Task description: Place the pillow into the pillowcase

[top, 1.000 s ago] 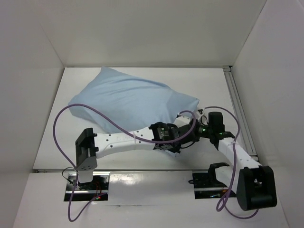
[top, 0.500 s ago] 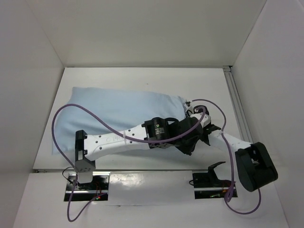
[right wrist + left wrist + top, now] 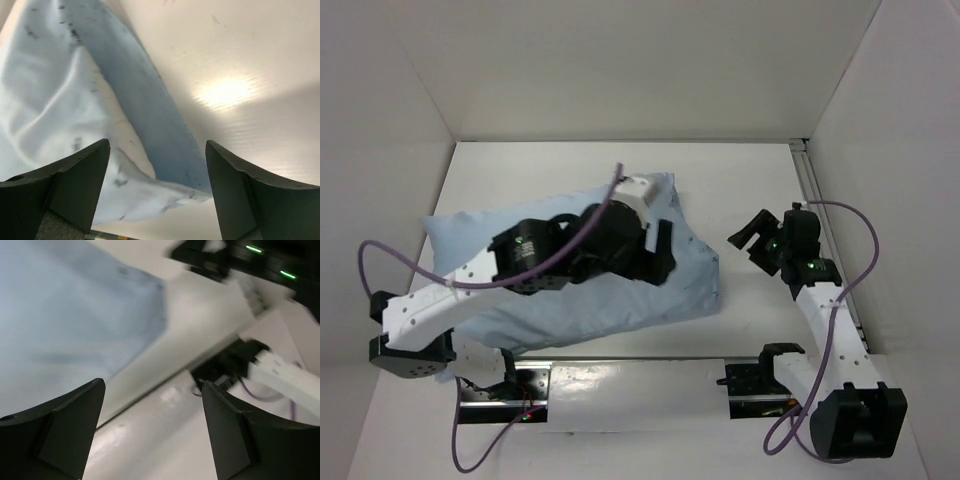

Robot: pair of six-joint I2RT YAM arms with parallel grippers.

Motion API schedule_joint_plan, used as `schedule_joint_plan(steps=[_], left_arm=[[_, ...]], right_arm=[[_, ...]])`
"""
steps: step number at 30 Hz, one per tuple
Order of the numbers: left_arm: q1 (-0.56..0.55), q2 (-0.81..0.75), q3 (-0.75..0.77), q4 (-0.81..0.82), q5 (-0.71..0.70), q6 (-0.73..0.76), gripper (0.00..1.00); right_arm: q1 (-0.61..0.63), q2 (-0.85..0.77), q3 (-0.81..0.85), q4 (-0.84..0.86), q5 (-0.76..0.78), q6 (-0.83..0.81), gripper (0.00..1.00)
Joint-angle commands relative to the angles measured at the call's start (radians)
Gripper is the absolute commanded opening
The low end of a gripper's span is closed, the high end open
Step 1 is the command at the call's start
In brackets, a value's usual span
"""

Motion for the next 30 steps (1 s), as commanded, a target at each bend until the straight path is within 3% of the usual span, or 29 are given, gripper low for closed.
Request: schedule_joint_plan(steps=[1,6,9,12,14,15,16,17,20,21,26,30], left_arm=[[0.199,-0.060,-0.072,-0.275,-0.185,-0.148,0.90],[0.465,-0.260,-0.398,-0.337,-0.216,-0.328,0.89],[0.603,-0.404,-0.591,-0.290,-0.216,-0.377,0.89],[0.701,-0.480,-0.752,-0.172,-0.173,-0.357,0.89],[0.752,-0.506,-0.848,-0.060,-0.079,-0.252,0.84],[0.767,-0.506,-0.870,0.061,-0.028,-0.150,0.82],[0.781,-0.491,-0.891,0.124,0.030,-0.096,0.79],[0.804,-0.471,-0.906,0.172,0.126,-0.057,0.76],[0.813,-0.353,-0.899,0.293,0.259,0.044,0.71],[0.813,-0.321,-0.867,0.316,0.284,0.064,0.70],[0.760,-0.120,-0.712,0.389,0.388,0.140,0.70],[0.714,0.049,-0.560,0.453,0.413,0.160,0.70]], right_arm=[[-0.014,-0.003,0.103,-0.023,-0.095,-0.120,0.84],[0.133,0.044,0.149,0.125,-0.144,-0.141,1.00],[0.248,0.182,0.207,0.155,-0.192,-0.187,1.00],[0.458,0.343,0.260,0.193,-0.168,-0.253,1.00],[0.575,0.449,0.281,0.250,-0.157,-0.264,1.00],[0.611,0.481,0.290,0.266,-0.157,-0.276,0.91],[0.612,0.509,0.301,0.281,-0.157,-0.276,0.91],[0.621,0.547,0.301,0.295,-0.146,-0.261,0.68],[0.560,0.548,0.246,0.333,-0.031,-0.159,0.14],[0.531,0.501,0.220,0.333,0.010,-0.095,0.00],[0.333,0.382,0.126,0.290,0.160,-0.040,0.00],[0.229,0.362,0.135,0.240,0.179,-0.077,0.00]])
